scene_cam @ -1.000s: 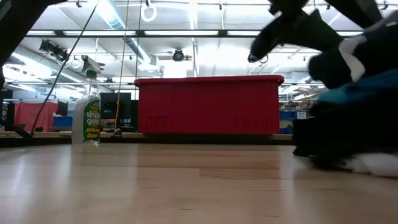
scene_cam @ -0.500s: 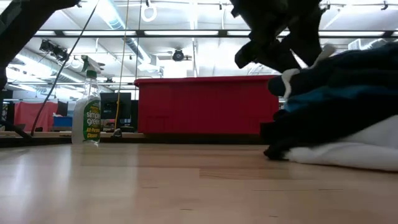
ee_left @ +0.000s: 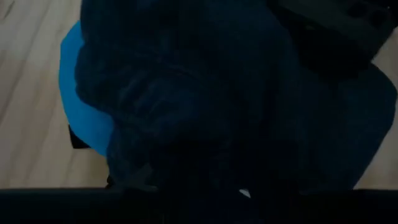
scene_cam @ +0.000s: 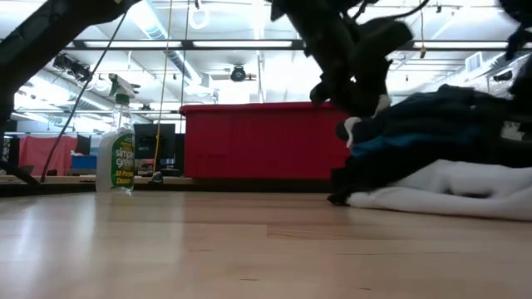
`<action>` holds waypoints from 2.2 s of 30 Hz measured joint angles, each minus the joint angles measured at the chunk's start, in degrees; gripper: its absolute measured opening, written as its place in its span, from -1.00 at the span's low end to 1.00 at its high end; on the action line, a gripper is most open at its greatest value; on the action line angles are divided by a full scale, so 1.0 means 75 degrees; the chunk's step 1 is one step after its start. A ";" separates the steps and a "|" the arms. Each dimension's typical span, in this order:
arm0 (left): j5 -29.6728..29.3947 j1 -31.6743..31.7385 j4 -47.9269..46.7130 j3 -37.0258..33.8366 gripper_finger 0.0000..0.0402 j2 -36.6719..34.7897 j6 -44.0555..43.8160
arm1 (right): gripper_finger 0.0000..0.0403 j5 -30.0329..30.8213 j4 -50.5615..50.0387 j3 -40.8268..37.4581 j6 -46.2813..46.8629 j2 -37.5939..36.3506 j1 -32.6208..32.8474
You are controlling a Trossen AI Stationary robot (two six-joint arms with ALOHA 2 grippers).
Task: Fold laundry
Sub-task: Put the stacked clothes into the red bin
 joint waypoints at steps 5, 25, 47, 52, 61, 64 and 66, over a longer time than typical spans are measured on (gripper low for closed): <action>0.0477 0.0534 -0.0055 0.0000 -0.21 0.0000 0.0489 | -0.20 -0.0404 0.0443 -0.0183 -0.0840 -0.0284 -0.1078; 0.2063 0.2840 -0.0666 -0.0009 -0.21 -0.0239 0.2045 | -0.20 -0.2330 0.2750 -0.0196 -0.4475 0.0024 -0.6083; 0.2309 0.3499 -0.1374 0.0003 -0.21 -0.0554 0.1996 | -0.20 -0.3175 0.3549 0.0649 -0.0853 -0.0170 -0.6456; 0.2251 0.3319 -0.1482 0.0003 -0.21 -0.0648 0.1891 | -0.20 -0.2961 0.3007 0.0652 -0.0249 -0.0770 -0.6230; 0.2218 0.3159 -0.1790 0.0035 -0.21 -0.1051 0.1821 | -0.20 -0.2358 0.2328 0.0646 0.0599 -0.1494 -0.5936; 0.2146 0.3196 -0.1766 0.0043 -0.17 -0.1103 0.1766 | -0.20 -0.2338 0.2345 0.0646 0.0631 -0.1630 -0.5934; 0.2107 0.3211 -0.1792 0.0038 -0.07 -0.1093 0.1874 | -0.20 -0.2263 0.2318 0.0646 0.0666 -0.1700 -0.5932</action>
